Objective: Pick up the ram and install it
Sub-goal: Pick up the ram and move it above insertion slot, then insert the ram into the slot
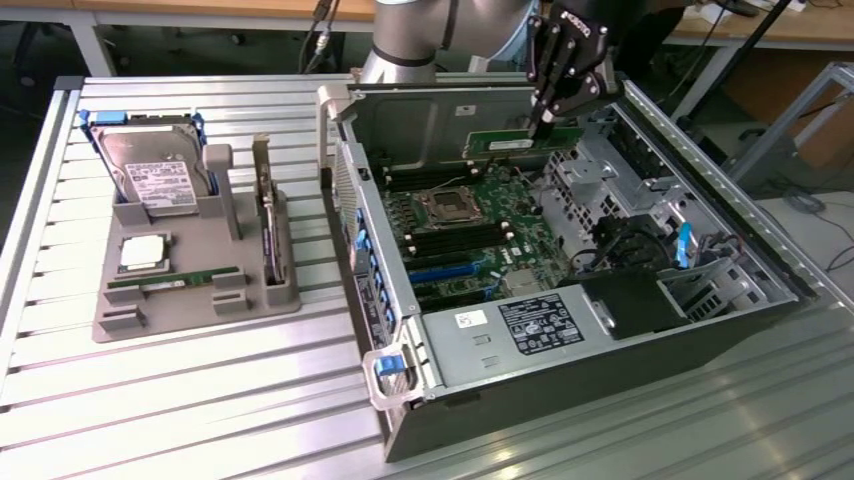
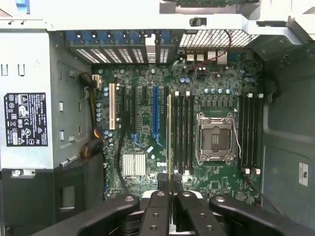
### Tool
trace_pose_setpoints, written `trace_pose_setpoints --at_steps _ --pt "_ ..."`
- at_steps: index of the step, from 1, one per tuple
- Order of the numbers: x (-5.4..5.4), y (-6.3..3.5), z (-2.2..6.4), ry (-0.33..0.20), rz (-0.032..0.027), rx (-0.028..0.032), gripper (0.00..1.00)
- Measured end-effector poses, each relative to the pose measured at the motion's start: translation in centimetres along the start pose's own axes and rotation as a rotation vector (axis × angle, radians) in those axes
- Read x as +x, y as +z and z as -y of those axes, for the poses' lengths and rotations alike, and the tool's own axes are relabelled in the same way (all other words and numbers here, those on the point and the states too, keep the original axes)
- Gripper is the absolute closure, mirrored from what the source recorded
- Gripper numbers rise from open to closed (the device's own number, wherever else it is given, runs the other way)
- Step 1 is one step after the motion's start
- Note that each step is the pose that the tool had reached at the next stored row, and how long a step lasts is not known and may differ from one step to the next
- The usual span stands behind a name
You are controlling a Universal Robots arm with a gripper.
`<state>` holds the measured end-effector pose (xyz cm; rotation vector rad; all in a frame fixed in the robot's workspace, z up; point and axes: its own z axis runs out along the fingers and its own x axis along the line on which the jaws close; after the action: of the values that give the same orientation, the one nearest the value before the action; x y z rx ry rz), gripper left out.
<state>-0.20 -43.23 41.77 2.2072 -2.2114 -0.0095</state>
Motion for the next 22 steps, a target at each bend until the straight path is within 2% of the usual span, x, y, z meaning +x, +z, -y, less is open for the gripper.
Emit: trace_pose_setpoints --at_steps 5,16,22 --pt "-0.04 -0.02 1.25 0.000 -0.0001 -0.0001 0.88" --pt "-0.03 -0.01 1.28 0.000 -0.0002 -0.0001 0.88" --pt "-0.04 0.57 1.29 0.000 -0.0001 0.0000 0.88"
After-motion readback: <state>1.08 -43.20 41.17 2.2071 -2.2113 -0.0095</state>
